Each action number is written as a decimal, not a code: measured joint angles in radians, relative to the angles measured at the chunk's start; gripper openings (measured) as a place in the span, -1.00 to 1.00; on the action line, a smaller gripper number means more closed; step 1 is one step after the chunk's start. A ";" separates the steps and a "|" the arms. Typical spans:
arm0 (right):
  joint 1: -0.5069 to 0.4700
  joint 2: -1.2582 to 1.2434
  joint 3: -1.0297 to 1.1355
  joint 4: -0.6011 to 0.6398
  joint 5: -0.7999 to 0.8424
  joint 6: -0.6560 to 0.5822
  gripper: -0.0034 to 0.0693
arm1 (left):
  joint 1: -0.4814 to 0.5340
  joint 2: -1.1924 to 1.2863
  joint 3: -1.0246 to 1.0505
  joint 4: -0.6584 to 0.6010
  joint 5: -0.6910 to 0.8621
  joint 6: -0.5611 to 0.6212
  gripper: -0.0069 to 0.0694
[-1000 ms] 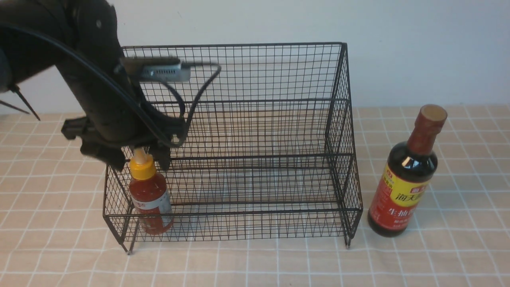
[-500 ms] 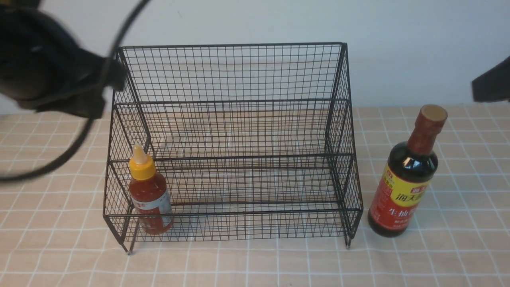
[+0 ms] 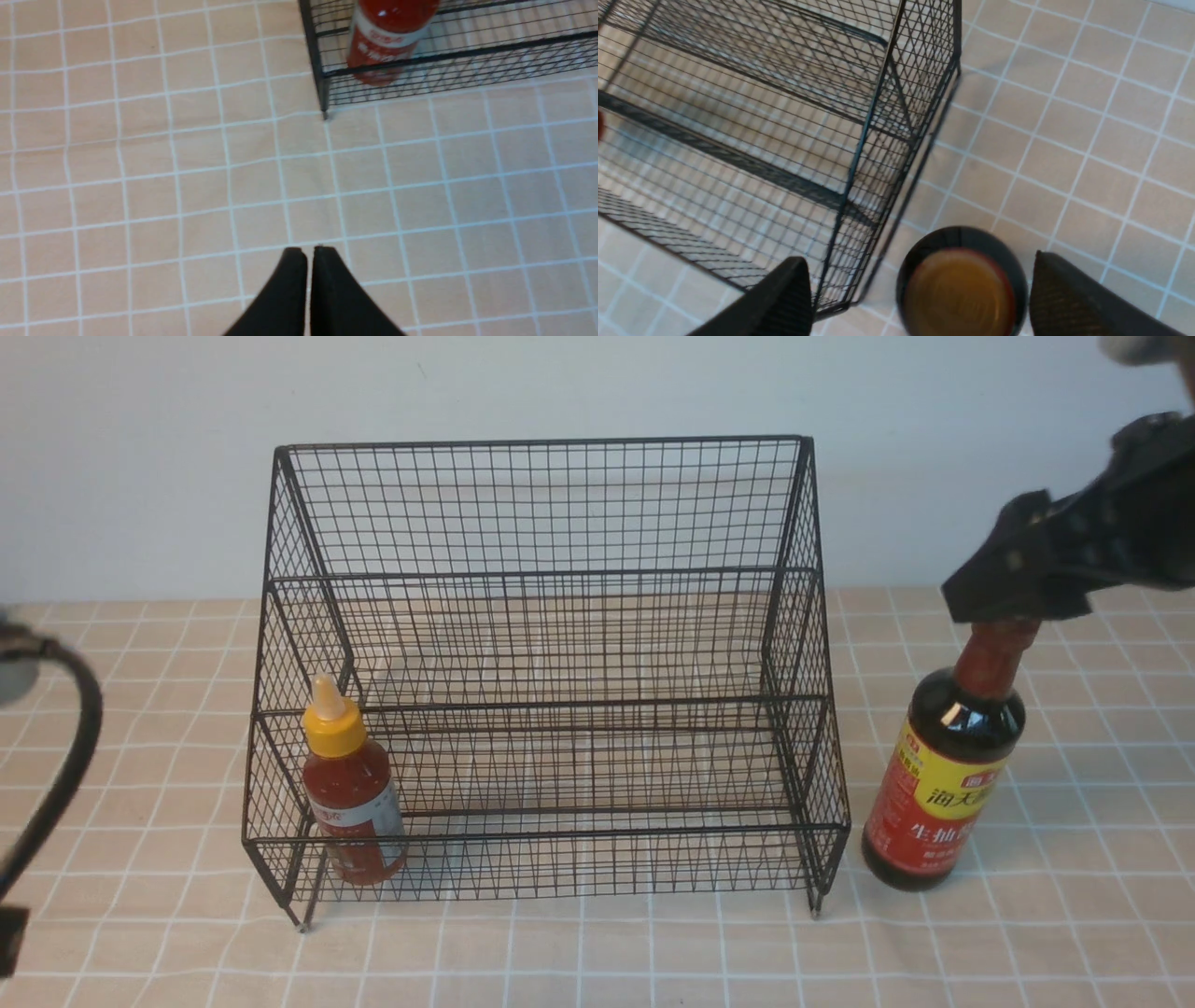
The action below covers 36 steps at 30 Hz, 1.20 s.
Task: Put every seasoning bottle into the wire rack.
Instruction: Use the right arm to grab the condiment bottle closest to it, then use the right arm to put the condiment bottle back on the shelf
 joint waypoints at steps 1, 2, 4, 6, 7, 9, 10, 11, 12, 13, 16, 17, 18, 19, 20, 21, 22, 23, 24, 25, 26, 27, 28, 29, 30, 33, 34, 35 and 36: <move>0.007 0.007 0.000 -0.015 -0.006 0.010 0.66 | 0.000 -0.008 0.010 0.019 0.000 -0.010 -0.84; 0.018 0.016 0.000 -0.033 -0.010 0.017 0.66 | 0.000 -0.015 0.014 0.032 0.000 -0.019 -0.84; 0.031 0.047 0.000 -0.076 -0.015 0.048 0.66 | 0.000 -0.032 0.017 0.063 0.000 -0.042 -0.84; 0.032 0.058 0.000 -0.086 -0.015 0.060 0.66 | 0.000 -0.037 0.017 0.075 0.000 -0.049 -0.84; 0.032 0.073 0.000 -0.102 -0.016 0.078 0.65 | 0.000 -0.042 0.017 0.088 0.000 -0.056 -0.84; 0.032 0.085 0.000 -0.117 -0.016 0.098 0.58 | 0.000 -0.042 0.017 0.097 0.000 -0.060 -0.84; 0.032 0.089 0.000 -0.123 -0.016 0.109 0.52 | 0.000 -0.042 0.017 0.098 0.000 -0.061 -0.84; 0.032 0.093 0.000 -0.125 -0.016 0.121 0.41 | 0.000 -0.042 0.017 0.098 0.000 -0.062 -0.84; 0.032 0.093 0.000 -0.125 -0.016 0.121 0.41 | 0.000 -0.042 0.017 0.098 0.000 -0.063 -0.84; 0.032 0.099 0.000 -0.128 -0.015 0.128 0.19 | 0.000 -0.042 0.017 0.098 0.000 -0.063 -0.84; 0.032 0.102 0.000 -0.133 -0.016 0.128 -0.16 | 0.000 -0.042 0.017 0.098 0.000 -0.063 -0.84; 0.032 0.102 0.000 -0.133 -0.014 0.126 -0.15 | 0.000 -0.042 0.017 0.098 0.000 -0.063 -0.84; 0.032 0.102 0.000 -0.133 -0.012 0.124 -0.15 | 0.000 -0.042 0.017 0.098 0.000 -0.063 -0.84; 0.032 0.102 0.000 -0.133 -0.010 0.120 -0.15 | 0.000 -0.042 0.017 0.099 0.000 -0.063 -0.84; 0.032 0.099 0.000 -0.133 -0.007 0.116 -0.15 | 0.000 -0.042 0.017 0.099 0.000 -0.063 -0.84; 0.032 0.098 0.000 -0.133 -0.006 0.116 -0.15 | 0.000 -0.042 0.017 0.099 0.000 -0.063 -0.84; 0.032 0.092 0.000 -0.133 0.001 0.114 -0.15 | 0.000 -0.042 0.017 0.101 0.000 -0.063 -0.84; 0.032 0.082 0.002 -0.135 0.011 0.113 -0.15 | 0.000 -0.042 0.017 0.101 0.000 -0.063 -0.84; 0.032 0.082 0.002 -0.135 0.011 0.113 -0.15 | 0.000 -0.042 0.017 0.101 0.000 -0.063 -0.84; 0.032 0.068 0.003 -0.136 0.032 0.113 -0.15 | 0.000 -0.042 0.017 0.101 0.000 -0.063 -0.84; 0.032 0.051 -0.003 -0.138 0.056 0.113 -0.15 | 0.000 -0.042 0.017 0.101 0.000 -0.063 -0.84; 0.032 0.038 -0.016 -0.140 0.079 0.113 -0.15 | 0.000 -0.042 0.017 0.101 0.000 -0.063 -0.84; 0.032 0.035 -0.019 -0.140 0.083 0.113 -0.15 | 0.000 -0.042 0.017 0.101 0.000 -0.063 -0.84; 0.032 0.019 -0.050 -0.141 0.111 0.113 -0.15 | 0.000 -0.042 0.017 0.101 0.000 -0.063 -0.84; 0.032 0.008 -0.079 -0.141 0.128 0.113 -0.15 | 0.000 -0.042 0.017 0.101 0.000 -0.063 -0.84; 0.032 -0.012 -0.182 -0.141 0.172 0.113 -0.15 | 0.000 -0.042 0.017 0.101 0.000 -0.063 -0.84; 0.032 -0.015 -0.214 -0.141 0.185 0.113 -0.15 | 0.000 -0.042 0.017 0.101 0.000 -0.063 -0.84; 0.032 -0.017 -0.245 -0.141 0.195 0.113 -0.15 | 0.000 -0.042 0.017 0.101 0.000 -0.063 -0.84; 0.032 -0.019 -0.291 -0.140 0.206 0.113 -0.15 | 0.000 -0.042 0.017 0.101 0.000 -0.063 -0.84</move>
